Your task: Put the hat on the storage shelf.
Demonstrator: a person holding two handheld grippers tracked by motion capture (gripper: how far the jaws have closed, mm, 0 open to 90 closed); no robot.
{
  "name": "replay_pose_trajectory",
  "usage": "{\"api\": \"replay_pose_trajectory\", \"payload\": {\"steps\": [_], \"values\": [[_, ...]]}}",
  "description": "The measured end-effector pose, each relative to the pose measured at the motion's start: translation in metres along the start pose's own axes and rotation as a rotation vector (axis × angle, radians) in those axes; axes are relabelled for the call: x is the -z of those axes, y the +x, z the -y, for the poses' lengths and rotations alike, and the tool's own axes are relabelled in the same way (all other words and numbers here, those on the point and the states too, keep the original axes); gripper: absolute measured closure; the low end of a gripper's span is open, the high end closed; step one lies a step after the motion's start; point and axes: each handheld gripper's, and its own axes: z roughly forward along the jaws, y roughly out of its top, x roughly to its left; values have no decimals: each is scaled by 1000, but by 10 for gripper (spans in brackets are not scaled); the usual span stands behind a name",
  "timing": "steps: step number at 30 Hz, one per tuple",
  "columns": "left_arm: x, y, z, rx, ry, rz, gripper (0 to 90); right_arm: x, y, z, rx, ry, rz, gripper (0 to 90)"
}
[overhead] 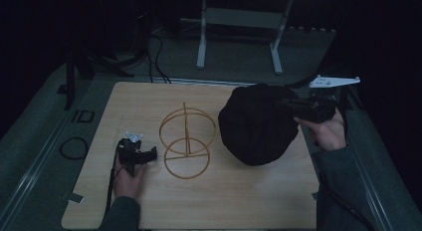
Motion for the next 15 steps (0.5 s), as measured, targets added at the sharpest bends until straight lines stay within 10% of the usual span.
{"api": "replay_pose_trajectory", "payload": {"steps": [15], "values": [[0, 0, 0, 0, 0, 0, 121, 8, -2, -10, 6, -8, -34, 854]]}}
